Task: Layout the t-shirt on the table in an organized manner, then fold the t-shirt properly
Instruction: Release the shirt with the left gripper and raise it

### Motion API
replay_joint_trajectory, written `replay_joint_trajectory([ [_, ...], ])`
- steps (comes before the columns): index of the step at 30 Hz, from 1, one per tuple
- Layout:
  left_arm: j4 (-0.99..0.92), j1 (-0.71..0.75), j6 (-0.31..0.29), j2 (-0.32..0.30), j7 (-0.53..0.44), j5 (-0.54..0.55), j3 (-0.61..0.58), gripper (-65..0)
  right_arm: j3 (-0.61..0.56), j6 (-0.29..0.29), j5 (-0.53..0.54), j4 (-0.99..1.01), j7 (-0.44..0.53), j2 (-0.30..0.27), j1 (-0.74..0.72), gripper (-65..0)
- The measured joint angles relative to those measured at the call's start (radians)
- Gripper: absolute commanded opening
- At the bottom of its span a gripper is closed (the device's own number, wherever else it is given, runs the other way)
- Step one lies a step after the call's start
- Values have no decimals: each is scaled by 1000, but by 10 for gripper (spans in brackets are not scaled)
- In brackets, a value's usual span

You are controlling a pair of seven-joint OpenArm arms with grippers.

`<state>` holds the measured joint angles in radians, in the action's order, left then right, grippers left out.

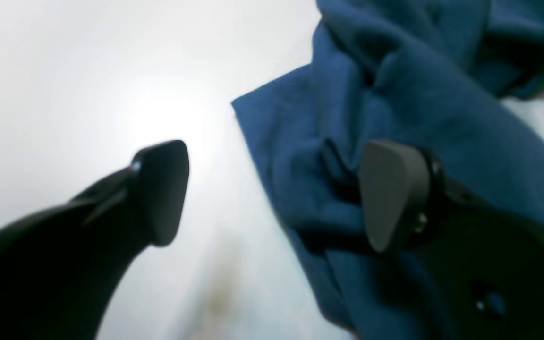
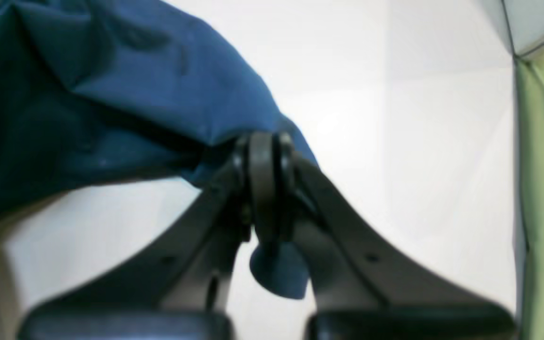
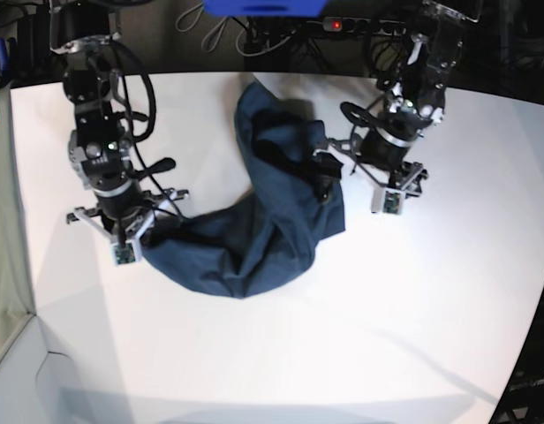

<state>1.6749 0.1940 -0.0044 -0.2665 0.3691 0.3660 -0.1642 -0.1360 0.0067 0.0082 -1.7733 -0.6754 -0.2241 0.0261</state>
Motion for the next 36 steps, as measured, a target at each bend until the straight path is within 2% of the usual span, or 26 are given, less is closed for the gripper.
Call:
replay_joint_trajectory([
  [4, 3, -8, 2, -43, -7, 111, 1, -110, 0, 0, 0, 0, -2, 0, -7, -650],
  [11, 114, 71, 3, -121, -8, 270, 4, -110, 0, 0, 0, 31, 3, 0, -11, -650],
  [16, 43, 69, 0, -119, -11, 283, 4, -115, 0, 0, 0, 35, 3, 0, -12, -650],
  [18, 18, 68, 5, -122, -2, 283, 2, -169, 0, 0, 0, 35, 3, 0, -12, -650],
  [21, 21, 60, 0, -121, -8, 287, 0, -341, 0, 0, 0, 35, 3, 0, -11, -650],
  [23, 14, 51, -34, -122, -10, 286, 0, -446, 0, 0, 0, 35, 3, 0, -12, -650],
  [25, 5, 44, -69, -119, -12, 288, 2, -494, 0, 0, 0, 35, 3, -1, -12, -650],
  [29, -41, 10, -69, -90, -2, 279, 2, -449, 0, 0, 0, 35, 3, 0, -12, -650],
  [36, -118, -12, -71, -82, -2, 283, 0, -287, 0, 0, 0, 35, 4, -6, -12, -650],
])
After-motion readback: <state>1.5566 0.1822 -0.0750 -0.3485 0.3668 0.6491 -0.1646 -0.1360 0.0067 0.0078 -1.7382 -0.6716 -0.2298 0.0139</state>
